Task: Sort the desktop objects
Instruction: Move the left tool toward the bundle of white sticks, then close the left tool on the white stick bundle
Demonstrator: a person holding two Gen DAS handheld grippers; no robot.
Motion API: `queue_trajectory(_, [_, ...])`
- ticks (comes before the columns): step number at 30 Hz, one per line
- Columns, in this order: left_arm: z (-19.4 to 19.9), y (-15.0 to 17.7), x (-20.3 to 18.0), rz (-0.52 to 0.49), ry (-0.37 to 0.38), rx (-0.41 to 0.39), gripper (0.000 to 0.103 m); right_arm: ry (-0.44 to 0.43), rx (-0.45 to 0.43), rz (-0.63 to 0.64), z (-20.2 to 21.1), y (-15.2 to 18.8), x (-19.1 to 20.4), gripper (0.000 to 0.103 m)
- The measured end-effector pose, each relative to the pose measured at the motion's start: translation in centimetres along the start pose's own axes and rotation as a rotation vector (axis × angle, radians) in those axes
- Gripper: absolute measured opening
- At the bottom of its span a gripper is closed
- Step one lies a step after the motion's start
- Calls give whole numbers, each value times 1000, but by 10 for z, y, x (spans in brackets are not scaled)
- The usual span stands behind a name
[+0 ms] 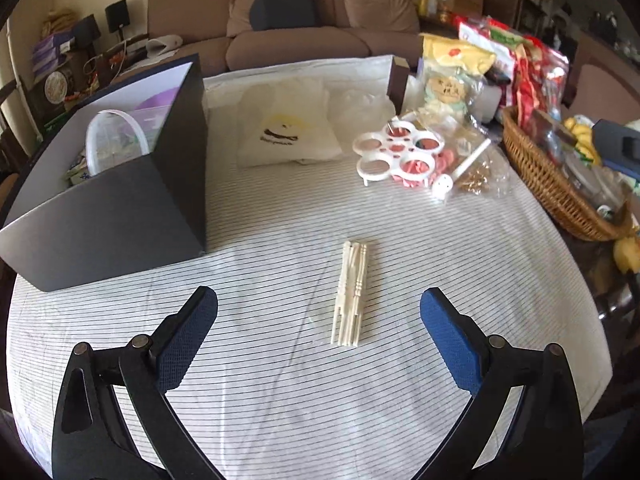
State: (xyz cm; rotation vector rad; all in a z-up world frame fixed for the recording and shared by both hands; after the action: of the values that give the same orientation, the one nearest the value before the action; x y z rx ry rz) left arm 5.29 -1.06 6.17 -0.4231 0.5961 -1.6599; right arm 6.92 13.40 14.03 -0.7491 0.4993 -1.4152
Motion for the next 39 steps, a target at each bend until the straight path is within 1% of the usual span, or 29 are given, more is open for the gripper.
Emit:
queue_trajectory(1, [-9,0,-4,-8,-5,12,93,2,2,-9,0,3,-7,102])
queue_trajectory(3, [-26,-1,-10,-17,-13,42,87,-2,8,-28,-3,8,-19,102])
queue_trajectory(4, [-34,-2,-12,-17,-15,57,86,-3,12,-36,-5,10,-24,102])
queue_trajectory(8, [-54,-2,-12,-9,-1,89,86,-12,30,-71,-18,19,-39,102])
queue_trajectory(11, [-62,0,-16,-29,10,104,86,-28,38,-101,-26,23,-47,102])
queue_trajectory(12, [-65,1,-16,-34,7,112,84,-39,41,-112,-29,24,-49,102])
queue_trajectory(13, [-68,2,-16,-36,6,122,78,-49,45,-123,-31,25,-50,101])
queue_trajectory(14, [-72,3,-15,-33,11,131,74,-59,51,-133,-34,25,-51,100])
queue_trajectory(17, [-73,5,-12,-22,24,113,69,-76,58,-155,-38,28,-55,100])
queue_trajectory(18, [-72,4,-11,-24,26,106,60,-77,60,-160,-39,28,-56,100])
queue_trajectory(19, [-70,3,-9,-21,34,95,35,-78,60,-165,-40,28,-56,100])
queue_trajectory(20, [-68,1,-6,-7,53,90,19,-79,60,-170,-40,29,-57,100])
queue_trajectory(21, [-67,0,0,24,89,98,13,-81,60,-175,-41,29,-57,100])
queue_trajectory(23, [-66,-2,8,71,133,114,13,-79,64,-185,-43,31,-59,100])
queue_trajectory(27, [-50,-7,22,109,191,85,13,-86,79,-216,-49,35,-62,100])
queue_trajectory(33, [-11,-20,37,131,260,24,13,-120,70,-227,-50,35,-58,100])
queue_trajectory(35, [3,-23,42,127,280,4,13,-128,73,-222,-51,34,-55,96])
queue_trajectory(39, [29,-29,52,128,318,-39,13,-138,84,-201,-56,34,-45,94])
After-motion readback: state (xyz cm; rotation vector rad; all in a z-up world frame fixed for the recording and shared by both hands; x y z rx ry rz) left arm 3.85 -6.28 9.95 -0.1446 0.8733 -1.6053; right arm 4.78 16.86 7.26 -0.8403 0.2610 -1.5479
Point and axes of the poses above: each gripper's, at about its wrist camera, not at the fingertips, and z roughly against the way its jaws point, x to its left, y to its underside, the point moved 1 cm from there along -z, roughly the way its jaws point, and after that the axes turned 3 degrees about y, right-handed, at the moved point
